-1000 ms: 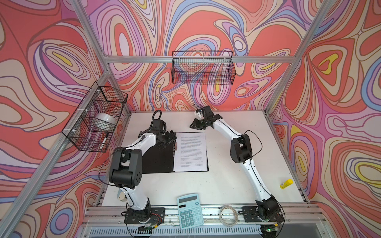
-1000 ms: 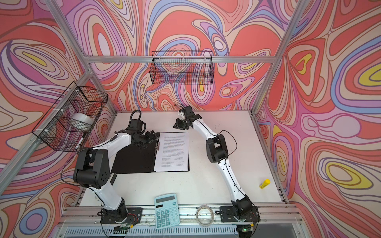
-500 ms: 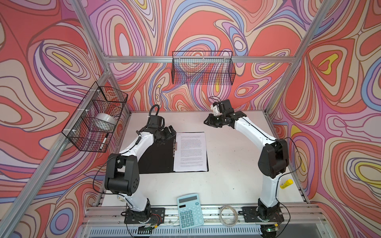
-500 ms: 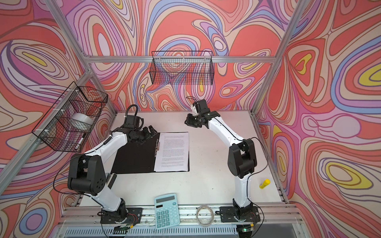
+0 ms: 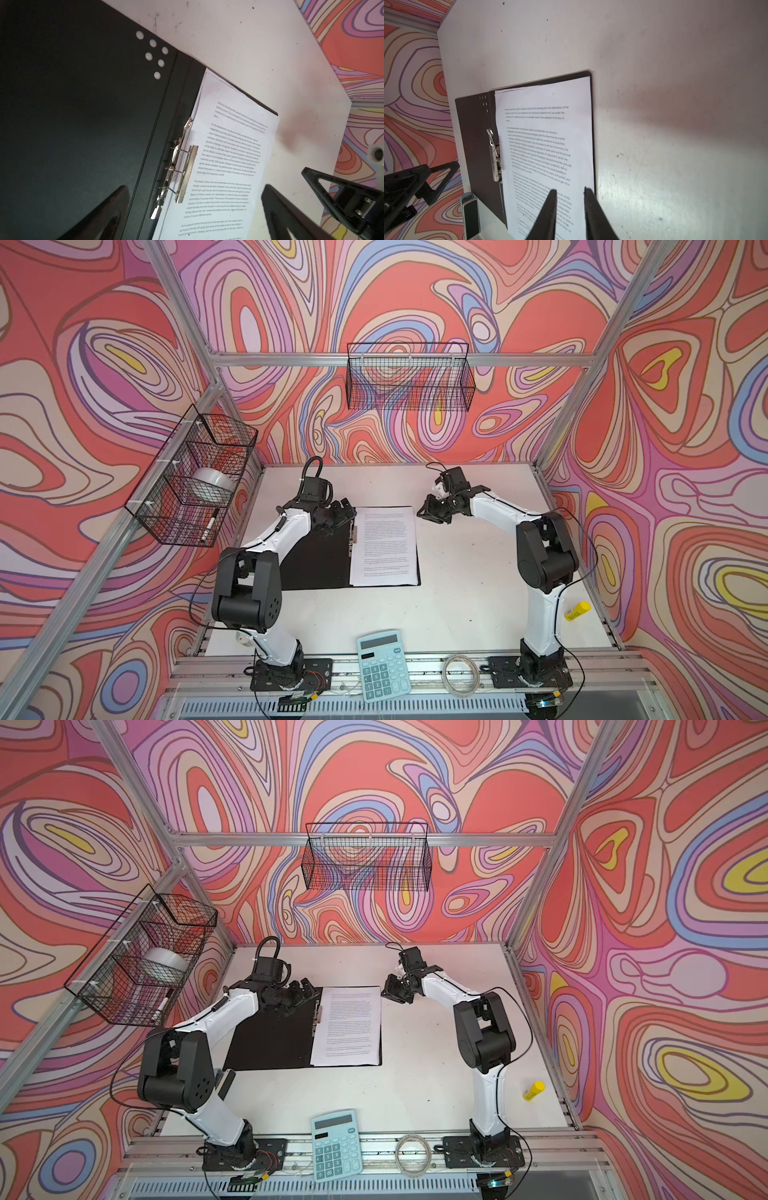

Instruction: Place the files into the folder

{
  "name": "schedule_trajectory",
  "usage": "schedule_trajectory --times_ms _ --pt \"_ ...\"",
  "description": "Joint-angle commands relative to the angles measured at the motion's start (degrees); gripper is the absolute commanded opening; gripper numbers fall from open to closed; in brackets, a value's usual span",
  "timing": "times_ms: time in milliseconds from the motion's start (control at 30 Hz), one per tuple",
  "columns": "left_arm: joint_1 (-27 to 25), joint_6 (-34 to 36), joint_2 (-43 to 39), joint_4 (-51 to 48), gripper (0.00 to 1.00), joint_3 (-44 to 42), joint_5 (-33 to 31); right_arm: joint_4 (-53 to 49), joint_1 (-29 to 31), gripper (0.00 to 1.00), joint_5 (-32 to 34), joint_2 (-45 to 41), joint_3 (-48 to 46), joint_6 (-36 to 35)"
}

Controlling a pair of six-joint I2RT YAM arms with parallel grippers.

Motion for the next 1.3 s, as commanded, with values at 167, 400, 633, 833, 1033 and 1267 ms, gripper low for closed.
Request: schedule_trajectory --times_ms 167,400,633,833,1033,1267 --pt "-0.7 -0.5 1.8 1.1 1.0 -0.8 0.6 3.3 -1.3 0.23 -2.1 7.5 4.4 0.8" --pt "-0.7 -0.3 1.6 1.3 1.0 -1.1 0.0 3.1 -1.3 0.23 -3.8 12.1 9.2 0.9" --pt "-0.7 -0.2 1.4 1.3 1.0 -1.3 -0.3 2.7 -1.3 0.23 -4.3 13.6 11.0 0.9" --pt "-0.7 -0.3 1.3 1.6 1.0 -1.3 -0.3 1.3 -1.3 0.23 -2.4 12.7 11.2 -0.2" --pt "-0.7 -0.4 1.3 1.6 1.0 -1.3 -0.3 -0.3 -1.3 0.23 -1.9 13.8 11.8 -1.1" --pt "-0.7 -0.3 1.2 1.6 1.0 -1.4 -0.6 0.3 -1.3 0.23 -3.9 14.8 12.4 -1.0"
